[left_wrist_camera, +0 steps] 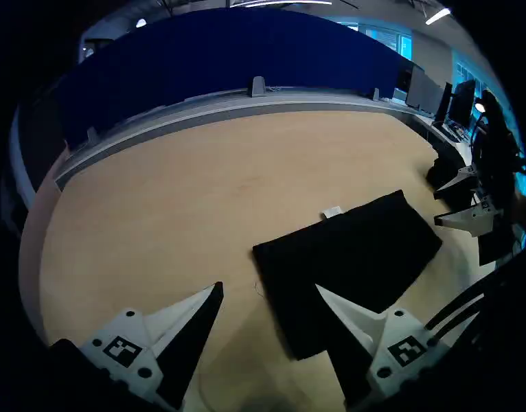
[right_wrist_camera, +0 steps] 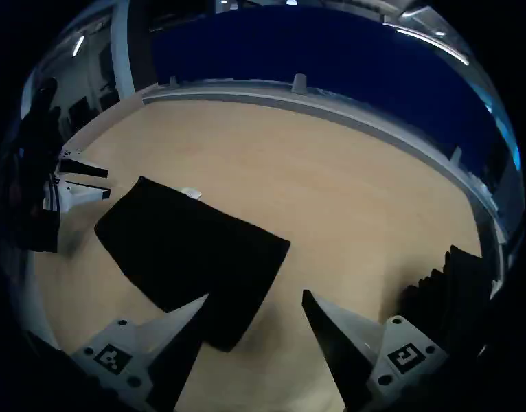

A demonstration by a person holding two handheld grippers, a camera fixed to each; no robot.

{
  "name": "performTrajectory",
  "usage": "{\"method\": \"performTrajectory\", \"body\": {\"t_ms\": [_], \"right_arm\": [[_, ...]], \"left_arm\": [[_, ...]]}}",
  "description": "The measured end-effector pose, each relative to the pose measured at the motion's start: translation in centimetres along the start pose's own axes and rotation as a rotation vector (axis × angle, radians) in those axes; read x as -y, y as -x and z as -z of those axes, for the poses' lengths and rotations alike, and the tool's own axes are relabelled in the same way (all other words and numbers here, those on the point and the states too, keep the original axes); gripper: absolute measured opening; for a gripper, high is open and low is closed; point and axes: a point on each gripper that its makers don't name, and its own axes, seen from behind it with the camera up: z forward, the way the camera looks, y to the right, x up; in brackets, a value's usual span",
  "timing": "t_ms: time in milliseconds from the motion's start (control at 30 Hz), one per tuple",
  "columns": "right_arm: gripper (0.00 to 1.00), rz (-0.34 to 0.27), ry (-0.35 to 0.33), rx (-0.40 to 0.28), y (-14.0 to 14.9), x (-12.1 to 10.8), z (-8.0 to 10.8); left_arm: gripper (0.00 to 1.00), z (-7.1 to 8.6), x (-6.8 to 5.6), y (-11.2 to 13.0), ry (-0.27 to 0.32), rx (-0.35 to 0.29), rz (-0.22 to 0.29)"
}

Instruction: Fold towel

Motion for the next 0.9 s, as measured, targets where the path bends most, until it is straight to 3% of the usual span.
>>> {"method": "performTrajectory", "body": {"t_ms": [367,667,900], "right_arm": [[0.95,-0.009,-0.003,0.004,2.4,1.0,2.2],[0.95,0.004,-0.013,0.011,3.2,1.3,2.5],[0.95,0.075,-0.051,0.032,3.6,1.8,2.3]], "left_arm": [[0.89,3.1,-1.0,3.1,-0.003,0.020,0.014],[0.89,4.4,-1.3,4.7,-0.016,0.022,0.031],[0.89,5.7,-0.7,5.1,-0.042,0.011,0.050]]}}
